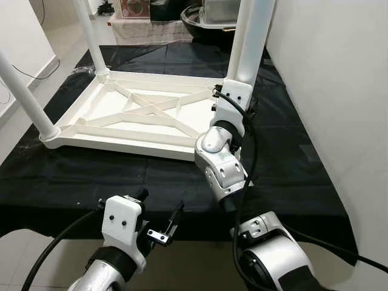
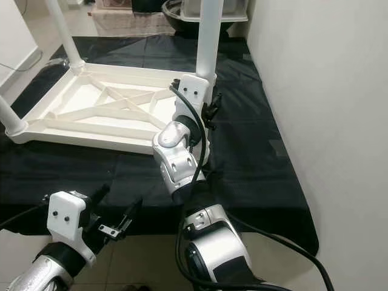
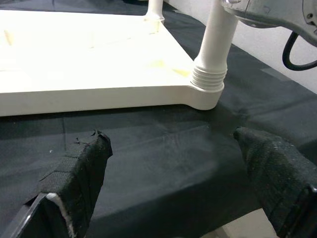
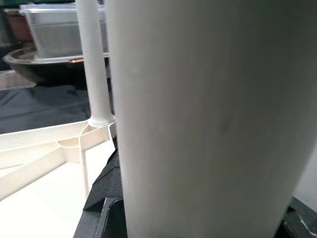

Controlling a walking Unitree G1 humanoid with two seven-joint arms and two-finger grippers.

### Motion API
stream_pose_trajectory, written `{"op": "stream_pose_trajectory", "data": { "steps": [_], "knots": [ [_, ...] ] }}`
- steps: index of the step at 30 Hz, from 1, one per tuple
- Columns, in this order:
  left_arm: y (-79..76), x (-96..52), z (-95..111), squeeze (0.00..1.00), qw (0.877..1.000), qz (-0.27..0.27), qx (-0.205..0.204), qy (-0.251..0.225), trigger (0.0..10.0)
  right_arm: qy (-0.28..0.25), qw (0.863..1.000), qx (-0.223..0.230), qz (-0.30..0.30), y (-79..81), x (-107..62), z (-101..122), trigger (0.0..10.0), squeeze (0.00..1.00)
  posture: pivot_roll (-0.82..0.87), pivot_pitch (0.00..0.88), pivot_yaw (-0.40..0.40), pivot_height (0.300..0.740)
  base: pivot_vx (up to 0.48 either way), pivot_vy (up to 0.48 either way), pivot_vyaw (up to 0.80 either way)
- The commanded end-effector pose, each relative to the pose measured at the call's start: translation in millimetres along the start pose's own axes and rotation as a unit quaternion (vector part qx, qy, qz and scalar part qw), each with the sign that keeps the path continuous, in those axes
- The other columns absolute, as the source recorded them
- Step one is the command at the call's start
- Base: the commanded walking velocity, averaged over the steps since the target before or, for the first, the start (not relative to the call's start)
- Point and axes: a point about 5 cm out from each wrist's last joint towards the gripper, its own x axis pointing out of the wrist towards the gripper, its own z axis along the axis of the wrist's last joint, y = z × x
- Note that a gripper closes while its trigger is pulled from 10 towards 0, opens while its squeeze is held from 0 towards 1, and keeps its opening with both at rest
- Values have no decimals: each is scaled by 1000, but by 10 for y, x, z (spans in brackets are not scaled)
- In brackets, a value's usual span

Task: Building children table

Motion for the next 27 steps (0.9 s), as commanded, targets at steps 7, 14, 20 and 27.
{"op": "stream_pose_trajectory", "data": {
  "steps": [7,14,20,27],
  "knots": [
    [14,7,-55,0,1000,3,3,10,10000,144,989,8,14,188,-311,-365,10000,0,100,176,-9,740,0,0,0],
    [20,26,-71,0,1000,1,4,10,10000,15,995,94,34,250,-152,349,10000,0,94,165,-6,740,0,0,0],
    [29,35,-77,0,1000,1,5,10,10000,-26,993,110,35,227,-111,567,10000,0,91,161,-7,740,0,0,0],
    [26,45,-83,0,1000,0,4,9,10000,-27,994,95,51,240,-114,514,10000,0,89,158,-4,740,0,0,0]
  ]
}}
